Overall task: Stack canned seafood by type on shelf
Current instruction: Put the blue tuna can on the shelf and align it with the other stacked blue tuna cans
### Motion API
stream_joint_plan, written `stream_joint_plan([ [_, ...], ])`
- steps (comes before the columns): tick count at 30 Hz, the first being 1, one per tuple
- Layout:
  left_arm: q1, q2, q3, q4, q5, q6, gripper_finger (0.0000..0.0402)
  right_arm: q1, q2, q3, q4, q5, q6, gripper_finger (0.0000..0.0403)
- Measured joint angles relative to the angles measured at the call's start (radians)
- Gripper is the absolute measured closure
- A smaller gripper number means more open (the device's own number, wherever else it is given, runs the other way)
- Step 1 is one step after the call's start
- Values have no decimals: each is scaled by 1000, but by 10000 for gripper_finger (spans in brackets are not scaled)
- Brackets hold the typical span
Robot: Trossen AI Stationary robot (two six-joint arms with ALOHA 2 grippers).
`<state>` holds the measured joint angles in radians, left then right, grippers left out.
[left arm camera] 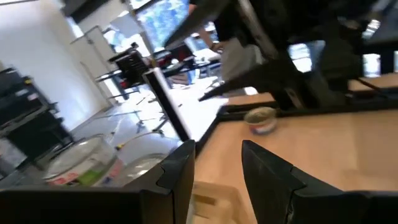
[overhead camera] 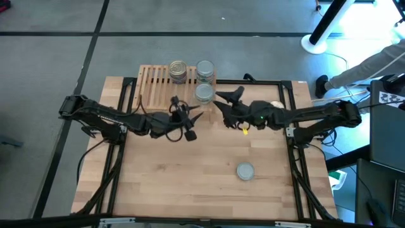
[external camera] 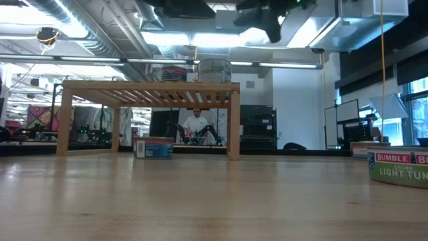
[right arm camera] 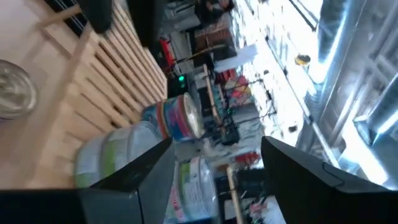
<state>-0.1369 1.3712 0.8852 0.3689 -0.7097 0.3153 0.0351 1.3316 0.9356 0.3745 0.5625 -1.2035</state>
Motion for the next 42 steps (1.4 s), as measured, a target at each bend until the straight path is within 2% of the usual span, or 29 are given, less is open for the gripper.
stream_joint_plan([
  [5,-72,-3,0,-147,1,-47,273,84,-29,0,-96,96,107,166],
  [9,-117,-3,0,-345,1,-148,273,132,-28,0,-178,90,211,166],
  [12,-143,-3,0,-496,1,-246,273,155,-28,0,-275,27,309,166],
  [15,-153,-2,0,-634,1,-354,273,158,-27,0,-371,-98,408,166],
  [18,-149,-2,-4,-722,1,-445,273,154,-14,0,-410,-238,493,166],
  [20,-138,-2,-16,-763,1,-485,273,154,10,0,-412,-267,539,166],
  [33,-102,2,-155,-759,14,-542,273,154,238,0,-377,-267,552,166],
  [42,-101,2,-250,-637,16,-576,273,154,349,0,-304,-266,550,166],
])
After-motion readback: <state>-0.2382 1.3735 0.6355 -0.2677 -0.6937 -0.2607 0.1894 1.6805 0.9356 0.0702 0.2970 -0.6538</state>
